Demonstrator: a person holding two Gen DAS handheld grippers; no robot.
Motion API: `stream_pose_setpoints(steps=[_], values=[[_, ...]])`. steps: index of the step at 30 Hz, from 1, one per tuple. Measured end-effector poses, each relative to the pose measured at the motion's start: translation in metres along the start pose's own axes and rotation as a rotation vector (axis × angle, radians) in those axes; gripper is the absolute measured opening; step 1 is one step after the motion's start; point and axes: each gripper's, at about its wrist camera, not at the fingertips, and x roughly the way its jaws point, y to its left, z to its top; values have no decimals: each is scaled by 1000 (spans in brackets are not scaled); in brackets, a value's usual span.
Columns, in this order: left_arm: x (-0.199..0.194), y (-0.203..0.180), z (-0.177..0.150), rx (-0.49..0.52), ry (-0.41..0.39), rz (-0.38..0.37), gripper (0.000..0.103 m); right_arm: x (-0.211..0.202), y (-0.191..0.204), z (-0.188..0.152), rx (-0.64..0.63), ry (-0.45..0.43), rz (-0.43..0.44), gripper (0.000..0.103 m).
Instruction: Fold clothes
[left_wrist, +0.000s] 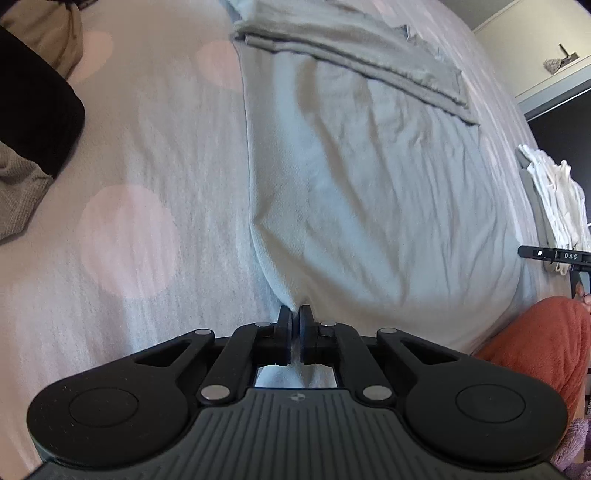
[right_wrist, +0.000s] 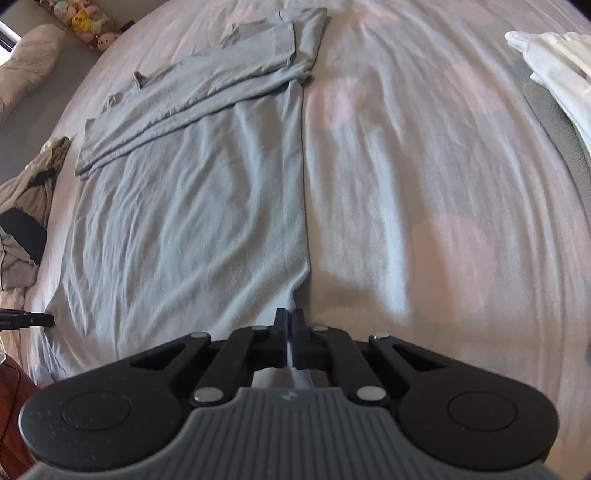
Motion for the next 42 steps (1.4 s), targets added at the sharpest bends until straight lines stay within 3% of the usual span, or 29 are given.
stream_pose_setpoints(steps=[5,11,17,22,24,29,33,37,42], values=[[-27,3,9,-12,-130,-7,1,-15,2,9,6,-104,-1,2],[-35,0,35,2,-234,25,1,-18,19,46,-11,-240,-45,2],[-21,-1,47,42,-233,98,2,7,43,64,-109,-256,-132,2],[-25,2,45,74,-222,141,9,12,48,63,-188,-225,-182,13],[-34,-3,42,121,-228,158,15,6,51,59,-259,-221,-196,17],[-38,-42,24,398,-160,157,21,3,73,34,-518,-144,-183,17],[-16,-74,3,595,-62,208,38,9,89,12,-707,-72,-172,24],[9,-93,-15,768,6,261,40,21,96,-4,-821,13,-129,31],[31,-91,-20,837,78,289,47,39,104,-16,-947,112,-127,45]])
